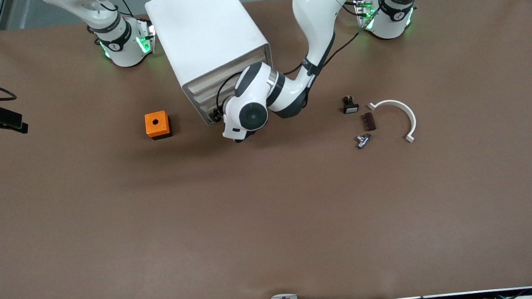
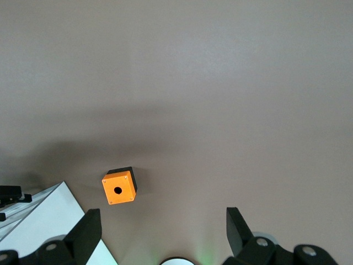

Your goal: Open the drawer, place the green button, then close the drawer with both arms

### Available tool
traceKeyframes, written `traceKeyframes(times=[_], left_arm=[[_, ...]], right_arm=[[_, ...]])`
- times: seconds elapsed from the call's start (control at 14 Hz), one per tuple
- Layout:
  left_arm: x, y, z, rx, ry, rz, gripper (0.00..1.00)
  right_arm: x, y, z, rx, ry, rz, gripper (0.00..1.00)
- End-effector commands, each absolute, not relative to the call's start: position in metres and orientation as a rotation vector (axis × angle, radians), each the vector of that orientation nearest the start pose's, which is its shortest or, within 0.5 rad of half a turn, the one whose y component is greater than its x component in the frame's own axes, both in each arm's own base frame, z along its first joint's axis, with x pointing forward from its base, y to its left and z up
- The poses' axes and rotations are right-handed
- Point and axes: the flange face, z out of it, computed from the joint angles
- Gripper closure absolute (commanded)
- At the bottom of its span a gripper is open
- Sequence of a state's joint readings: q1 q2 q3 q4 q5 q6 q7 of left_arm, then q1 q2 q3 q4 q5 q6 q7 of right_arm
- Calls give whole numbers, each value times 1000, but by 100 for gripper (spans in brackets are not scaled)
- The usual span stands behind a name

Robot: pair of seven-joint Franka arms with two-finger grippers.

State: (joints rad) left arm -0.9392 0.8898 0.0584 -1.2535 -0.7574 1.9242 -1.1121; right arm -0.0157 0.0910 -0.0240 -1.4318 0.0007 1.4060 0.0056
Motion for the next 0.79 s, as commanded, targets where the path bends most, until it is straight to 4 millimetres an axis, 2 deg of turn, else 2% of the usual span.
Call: traceKeyframes(times=[0.0,0.07,0.14,0.43,0.5,0.57,0.64,0.71], left_arm=[[461,-583,256,-3070,-942,923,0],[475,-573,269,-3087,-973,877,0],[489,-561,293,-3106,-995,842,0],[521,-507,416,-3189,-960,630,1],[529,-485,450,-3210,-940,548,1],[537,-461,475,-3222,-904,511,1],[543,-438,498,-3246,-863,511,1],[551,-407,524,-3273,-834,515,1]], right_arm=[[553,-22,629,-3134,53,130,0],[550,-22,629,-3135,50,113,0],[547,-21,628,-3135,48,94,0],[539,-32,623,-3136,-26,31,0],[537,-35,621,-3136,-26,19,0],[535,-35,622,-3135,-26,-3,0],[531,-35,619,-3137,-26,-12,0],[529,-35,618,-3137,-26,-22,0]])
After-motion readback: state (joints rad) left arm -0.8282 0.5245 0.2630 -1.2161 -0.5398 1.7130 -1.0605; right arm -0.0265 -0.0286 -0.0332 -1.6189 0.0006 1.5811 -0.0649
